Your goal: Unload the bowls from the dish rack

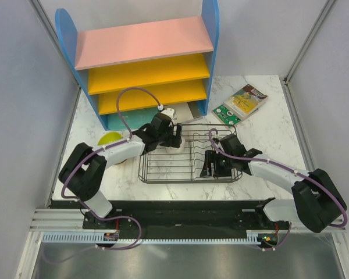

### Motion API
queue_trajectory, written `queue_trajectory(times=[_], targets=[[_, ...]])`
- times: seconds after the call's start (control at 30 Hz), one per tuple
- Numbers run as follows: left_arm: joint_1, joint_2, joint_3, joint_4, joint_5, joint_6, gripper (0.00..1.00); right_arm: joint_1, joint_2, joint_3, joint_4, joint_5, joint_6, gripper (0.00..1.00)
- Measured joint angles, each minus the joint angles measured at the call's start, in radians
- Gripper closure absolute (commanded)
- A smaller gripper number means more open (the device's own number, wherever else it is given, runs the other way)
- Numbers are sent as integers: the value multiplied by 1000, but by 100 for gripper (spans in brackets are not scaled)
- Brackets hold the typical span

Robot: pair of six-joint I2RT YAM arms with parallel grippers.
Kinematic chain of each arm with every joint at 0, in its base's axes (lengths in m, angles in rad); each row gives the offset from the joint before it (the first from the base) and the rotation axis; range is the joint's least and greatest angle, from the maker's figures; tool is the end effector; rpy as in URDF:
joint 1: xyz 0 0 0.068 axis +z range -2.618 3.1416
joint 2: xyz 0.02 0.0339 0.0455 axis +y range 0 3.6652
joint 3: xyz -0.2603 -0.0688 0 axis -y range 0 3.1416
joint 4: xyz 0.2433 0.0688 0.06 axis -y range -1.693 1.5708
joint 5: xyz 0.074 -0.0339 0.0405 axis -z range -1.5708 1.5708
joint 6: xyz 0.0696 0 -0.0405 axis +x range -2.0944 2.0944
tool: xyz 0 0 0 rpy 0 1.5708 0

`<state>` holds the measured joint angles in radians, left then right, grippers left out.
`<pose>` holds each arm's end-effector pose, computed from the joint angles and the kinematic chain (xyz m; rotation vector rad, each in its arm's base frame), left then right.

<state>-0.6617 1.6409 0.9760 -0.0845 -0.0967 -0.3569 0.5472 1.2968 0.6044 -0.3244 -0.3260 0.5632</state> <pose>0.2973 -0.2230 0.1727 0.3078 2.3301 -0.3996 0.2008 0.1485 0.1359 -0.1059 2.7323 0.7910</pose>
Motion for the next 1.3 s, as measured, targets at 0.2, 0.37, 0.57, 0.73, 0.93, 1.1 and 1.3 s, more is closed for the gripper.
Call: queue_trajectory(times=[0.2, 0.37, 0.57, 0.73, 0.93, 1.1, 1.3], targets=[[-2, 17, 21, -39, 5, -11, 14, 2, 0, 0, -1, -3, -3, 24], [-2, 89, 68, -23, 95, -11, 15, 3, -1, 0, -2, -3, -3, 24], [6, 115, 78, 10, 148, -9, 17, 2, -8, -2, -3, 10, -3, 24], [18, 128, 73, 56, 199, -6, 17, -2, -8, -2, -8, 11, -1, 24], [22, 154, 79, 102, 243, 0, 25, -3, -8, -2, -13, 16, 6, 23], [28, 164, 71, 151, 291, 0, 43, -4, -8, -2, -16, 16, 11, 23], [32, 137, 41, 189, 309, 0, 73, -4, -8, -2, -20, 14, 13, 23]])
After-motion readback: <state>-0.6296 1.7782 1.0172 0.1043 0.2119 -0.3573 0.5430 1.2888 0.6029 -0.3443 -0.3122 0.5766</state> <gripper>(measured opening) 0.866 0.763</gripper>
